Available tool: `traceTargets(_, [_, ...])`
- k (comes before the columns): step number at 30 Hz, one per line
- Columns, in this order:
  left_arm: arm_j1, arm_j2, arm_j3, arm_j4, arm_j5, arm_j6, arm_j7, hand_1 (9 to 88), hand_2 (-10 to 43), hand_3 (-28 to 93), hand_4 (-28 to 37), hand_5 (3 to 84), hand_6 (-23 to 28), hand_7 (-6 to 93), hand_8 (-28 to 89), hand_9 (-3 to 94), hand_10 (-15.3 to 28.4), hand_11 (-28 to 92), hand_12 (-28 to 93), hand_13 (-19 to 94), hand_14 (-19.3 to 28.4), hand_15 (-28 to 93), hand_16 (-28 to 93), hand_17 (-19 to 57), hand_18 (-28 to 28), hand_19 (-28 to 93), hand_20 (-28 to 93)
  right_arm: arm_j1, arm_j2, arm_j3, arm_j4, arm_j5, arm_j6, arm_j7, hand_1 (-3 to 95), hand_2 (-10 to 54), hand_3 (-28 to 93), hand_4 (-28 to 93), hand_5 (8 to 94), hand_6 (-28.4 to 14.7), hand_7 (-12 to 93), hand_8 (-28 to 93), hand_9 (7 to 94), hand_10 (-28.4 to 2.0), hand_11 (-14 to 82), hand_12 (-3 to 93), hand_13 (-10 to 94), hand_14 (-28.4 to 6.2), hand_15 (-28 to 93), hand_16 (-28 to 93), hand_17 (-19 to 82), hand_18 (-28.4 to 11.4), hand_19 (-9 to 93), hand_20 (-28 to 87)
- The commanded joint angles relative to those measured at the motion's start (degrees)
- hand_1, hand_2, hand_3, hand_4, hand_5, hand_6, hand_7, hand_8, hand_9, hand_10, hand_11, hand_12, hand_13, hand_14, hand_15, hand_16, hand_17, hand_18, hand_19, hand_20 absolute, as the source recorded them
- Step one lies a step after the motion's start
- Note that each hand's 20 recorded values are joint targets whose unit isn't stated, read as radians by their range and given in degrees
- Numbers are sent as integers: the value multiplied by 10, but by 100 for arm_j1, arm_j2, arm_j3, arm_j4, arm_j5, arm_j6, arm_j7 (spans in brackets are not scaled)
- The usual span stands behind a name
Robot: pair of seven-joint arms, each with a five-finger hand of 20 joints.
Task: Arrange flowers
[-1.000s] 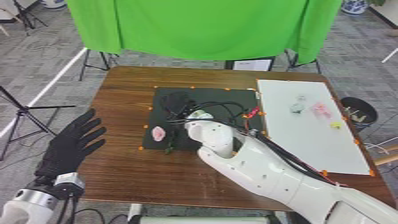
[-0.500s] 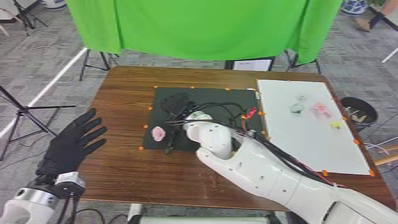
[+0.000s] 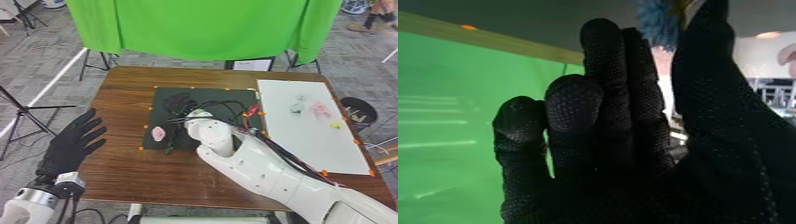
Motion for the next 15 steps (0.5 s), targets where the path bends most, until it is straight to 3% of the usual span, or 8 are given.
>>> traceTargets(1, [101, -72, -60, 5, 7, 6, -53, 244, -45, 697, -281, 237, 27, 174, -99, 204, 100, 134, 200, 137, 136, 201, 50, -120, 198, 313, 100, -109, 105, 498, -599, 602, -802, 171, 333, -95, 851, -283, 501, -4, 417, -179, 606, -89, 394, 284, 577, -62, 790, 351, 280, -188, 857, 574])
traceTargets(5, [150, -95, -95, -3, 6, -6, -94, 245, -43, 695, -281, 237, 27, 174, -99, 205, 100, 134, 200, 137, 136, 200, 49, -119, 197, 313, 100, -217, 137, 1020, -1005, 1388, -1440, 370, 314, -95, 823, -283, 438, -38, 386, -168, 516, -117, 391, 279, 542, -75, 796, 350, 262, -194, 848, 574])
traceTargets(7, [160, -102, -89, -8, -4, 8, -90, 245, -44, 696, -281, 237, 26, 174, -99, 205, 100, 134, 200, 137, 136, 200, 49, -119, 197, 313, 100, -264, 197, 1256, -1169, 1837, -1422, 388, 315, -95, 809, -283, 398, -56, 367, -156, 458, -127, 390, 274, 525, -84, 806, 333, 251, -201, 846, 573])
traceTargets(12, [109, -140, -64, 19, -3, -53, -143, 246, -44, 696, -281, 237, 27, 173, -99, 205, 100, 134, 200, 137, 136, 202, 49, -120, 198, 313, 100, -543, 881, 1745, -1819, 2239, -454, 504, 285, -95, 874, -283, 363, -60, 370, -154, 417, -134, 385, 262, 509, -93, 817, 305, 248, -202, 848, 567])
traceTargets(15, [124, -152, -88, 20, -4, -99, -183, 246, -42, 695, -281, 237, 26, 174, -99, 204, 100, 133, 200, 137, 136, 201, 49, -121, 198, 314, 100, -940, 1658, 2230, -2313, 2064, -311, 608, 301, -95, 889, -283, 377, -52, 378, -162, 433, -131, 390, 259, 509, -96, 811, 295, 254, -197, 853, 561])
